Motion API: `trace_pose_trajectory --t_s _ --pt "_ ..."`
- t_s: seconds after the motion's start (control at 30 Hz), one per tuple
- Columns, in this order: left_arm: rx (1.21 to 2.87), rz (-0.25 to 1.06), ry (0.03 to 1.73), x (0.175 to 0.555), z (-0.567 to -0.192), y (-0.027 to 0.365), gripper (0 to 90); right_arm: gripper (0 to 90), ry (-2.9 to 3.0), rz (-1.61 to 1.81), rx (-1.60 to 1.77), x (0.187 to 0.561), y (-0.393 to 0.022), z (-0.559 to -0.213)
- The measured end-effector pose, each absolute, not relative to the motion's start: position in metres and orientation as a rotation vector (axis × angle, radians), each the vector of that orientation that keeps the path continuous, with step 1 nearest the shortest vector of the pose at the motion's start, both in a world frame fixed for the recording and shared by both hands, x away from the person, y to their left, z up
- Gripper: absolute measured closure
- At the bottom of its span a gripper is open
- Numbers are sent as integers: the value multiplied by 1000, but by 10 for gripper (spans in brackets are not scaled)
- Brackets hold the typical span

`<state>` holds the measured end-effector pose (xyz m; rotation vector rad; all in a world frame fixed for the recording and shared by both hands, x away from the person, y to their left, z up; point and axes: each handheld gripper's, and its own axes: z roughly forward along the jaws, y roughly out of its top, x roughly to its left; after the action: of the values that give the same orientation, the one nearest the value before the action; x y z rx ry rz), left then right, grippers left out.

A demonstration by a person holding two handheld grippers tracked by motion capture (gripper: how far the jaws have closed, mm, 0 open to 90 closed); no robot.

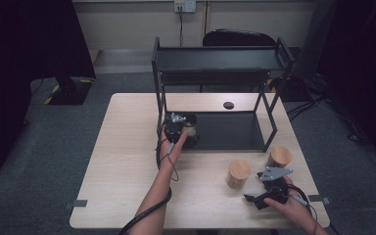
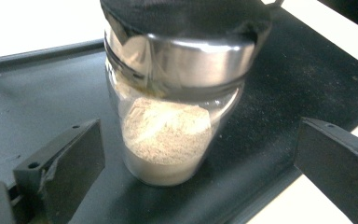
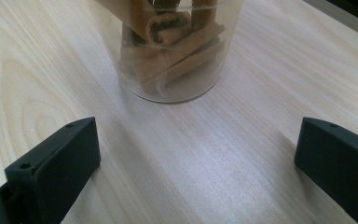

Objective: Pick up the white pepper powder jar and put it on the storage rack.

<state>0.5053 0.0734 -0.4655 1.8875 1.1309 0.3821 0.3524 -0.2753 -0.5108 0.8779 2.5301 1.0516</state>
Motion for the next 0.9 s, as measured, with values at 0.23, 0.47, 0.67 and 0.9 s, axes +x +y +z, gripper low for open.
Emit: trace_pose_trajectory --t_s 0.23,0.47,0.67,0.9 --pt "1893 376 1116 500 -465 74 16 0 2530 1052 878 352 -275 -511" --pt "1894 368 1109 495 -467 75 16 0 2530 1052 878 352 -275 -511" --pt "1901 357 1093 490 -468 73 16 0 2530 1052 878 352 -275 -511" --pt "1921 344 1078 484 -469 71 17 0 2530 1051 878 352 -275 -511"
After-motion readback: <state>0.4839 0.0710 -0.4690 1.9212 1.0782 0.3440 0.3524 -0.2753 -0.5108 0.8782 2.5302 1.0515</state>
